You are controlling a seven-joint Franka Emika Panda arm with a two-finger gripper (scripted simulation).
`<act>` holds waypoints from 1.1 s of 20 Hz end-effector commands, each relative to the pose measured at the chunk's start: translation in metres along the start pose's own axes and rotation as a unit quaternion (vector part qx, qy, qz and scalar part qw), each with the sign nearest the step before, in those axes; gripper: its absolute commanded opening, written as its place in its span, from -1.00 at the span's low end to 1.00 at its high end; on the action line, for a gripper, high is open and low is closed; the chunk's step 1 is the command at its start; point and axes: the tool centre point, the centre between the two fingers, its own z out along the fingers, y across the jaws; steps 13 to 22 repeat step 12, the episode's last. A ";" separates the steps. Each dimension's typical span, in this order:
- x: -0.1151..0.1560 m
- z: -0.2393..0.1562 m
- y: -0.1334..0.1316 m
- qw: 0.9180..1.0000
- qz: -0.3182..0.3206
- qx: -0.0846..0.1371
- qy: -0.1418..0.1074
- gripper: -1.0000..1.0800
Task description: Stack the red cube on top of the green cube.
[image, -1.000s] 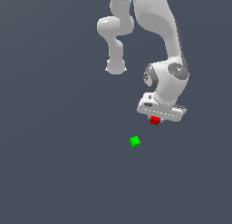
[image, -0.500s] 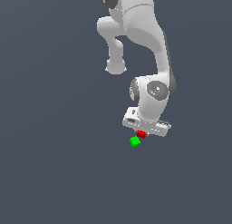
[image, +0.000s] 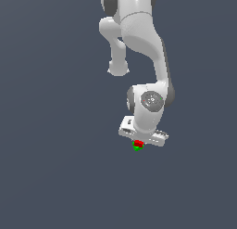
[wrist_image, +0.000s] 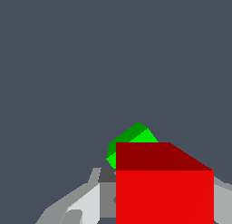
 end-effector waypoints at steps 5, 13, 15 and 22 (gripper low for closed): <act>0.003 0.000 0.000 1.000 -0.001 0.000 0.000 0.92; 0.003 0.000 0.000 1.000 -0.001 0.000 0.000 0.92; 0.003 0.000 0.000 1.000 -0.001 0.000 0.000 0.92; 0.003 0.000 0.000 1.000 -0.001 0.000 0.000 0.92</act>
